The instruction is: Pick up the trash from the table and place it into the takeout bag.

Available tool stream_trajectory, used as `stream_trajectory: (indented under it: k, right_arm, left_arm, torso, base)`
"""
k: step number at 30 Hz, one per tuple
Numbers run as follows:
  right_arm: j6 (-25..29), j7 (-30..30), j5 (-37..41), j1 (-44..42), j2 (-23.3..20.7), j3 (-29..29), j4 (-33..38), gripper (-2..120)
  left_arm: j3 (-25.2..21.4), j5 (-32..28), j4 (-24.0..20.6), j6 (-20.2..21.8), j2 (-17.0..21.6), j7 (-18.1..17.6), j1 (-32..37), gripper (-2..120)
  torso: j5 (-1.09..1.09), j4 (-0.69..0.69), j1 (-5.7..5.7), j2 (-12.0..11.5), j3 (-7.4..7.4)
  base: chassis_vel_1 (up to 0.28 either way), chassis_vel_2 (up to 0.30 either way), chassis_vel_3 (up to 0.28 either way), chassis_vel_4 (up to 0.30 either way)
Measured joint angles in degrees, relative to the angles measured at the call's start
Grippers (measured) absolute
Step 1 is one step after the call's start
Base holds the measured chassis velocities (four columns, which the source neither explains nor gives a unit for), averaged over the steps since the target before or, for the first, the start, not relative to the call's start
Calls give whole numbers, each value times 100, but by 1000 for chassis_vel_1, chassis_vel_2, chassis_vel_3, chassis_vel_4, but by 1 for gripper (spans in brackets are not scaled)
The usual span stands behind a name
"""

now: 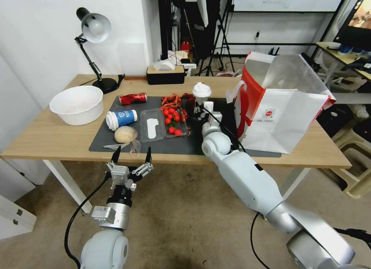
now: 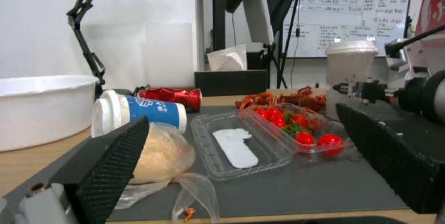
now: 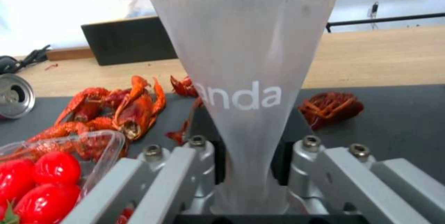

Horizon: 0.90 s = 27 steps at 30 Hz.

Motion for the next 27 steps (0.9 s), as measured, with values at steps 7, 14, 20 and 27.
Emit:
stream_trajectory:
  k: [7,14,20,27]
  right_arm:
    - [-7,52,8,-111,-127,14,279,2]
    - [-81,134,204,-189,-314,60,1004,0]
    - [-169,148,457,-192,-434,22,1734,0]
    - [-678,417,744,-21,-596,93,2531,0]
  left_arm:
    - [30,36,28,-10,1,11,-8,100]
    - [38,56,50,-25,-4,15,-14,100]
    - [30,68,53,-63,-15,18,11,100]
    - [27,82,54,-65,-20,18,12,100]
  torso:
    - [0,0,-1,0,0]
    - [0,1,-1,1,0]
    - [0,1,0,1,0]
    - [1,1,0,1,0]
  base:
    - [0,0,0,0]
    - [0,0,0,0]
    - [0,0,0,0]
    - [0,0,0,0]
